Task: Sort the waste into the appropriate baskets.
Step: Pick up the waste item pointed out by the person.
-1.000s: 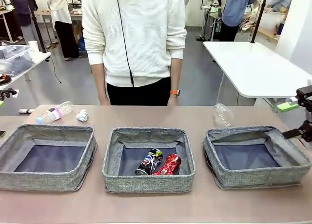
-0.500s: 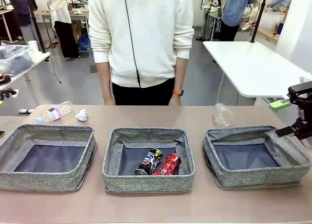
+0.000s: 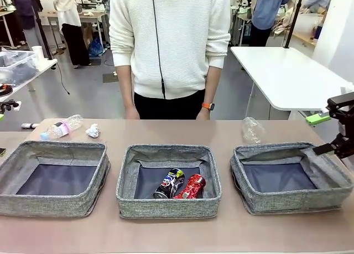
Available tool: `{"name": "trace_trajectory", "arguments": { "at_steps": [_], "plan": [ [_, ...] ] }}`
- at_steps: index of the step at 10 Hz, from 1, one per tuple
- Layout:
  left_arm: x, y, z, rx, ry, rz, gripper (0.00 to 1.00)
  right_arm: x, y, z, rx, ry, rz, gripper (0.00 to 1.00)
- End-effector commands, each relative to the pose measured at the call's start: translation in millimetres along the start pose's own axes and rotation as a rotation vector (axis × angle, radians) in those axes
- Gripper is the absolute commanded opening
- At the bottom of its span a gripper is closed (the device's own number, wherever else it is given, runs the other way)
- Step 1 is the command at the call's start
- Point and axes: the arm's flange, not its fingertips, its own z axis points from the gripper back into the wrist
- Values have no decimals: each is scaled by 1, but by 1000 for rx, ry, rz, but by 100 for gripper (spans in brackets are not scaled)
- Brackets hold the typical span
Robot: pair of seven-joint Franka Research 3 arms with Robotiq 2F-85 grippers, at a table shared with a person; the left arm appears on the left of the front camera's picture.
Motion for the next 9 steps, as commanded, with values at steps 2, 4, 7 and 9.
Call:
{"name": "trace_trajectory", "arguments": {
  "at_steps": [2, 4, 7, 9],
  "plan": [
    [-1, -4, 1, -17, -2, 1, 100, 3, 3, 0, 6, -20, -18, 100],
    [-1, -4, 1, -17, -2, 1, 100, 3, 3, 0, 6, -20, -18, 100],
    [-1, -4, 1, -17, -2, 1, 100, 3, 3, 0, 6, -20, -18, 100],
    [-1, -4, 1, -17, -2, 1, 100, 3, 3, 0, 6, -20, -18, 100]
  ]
}}
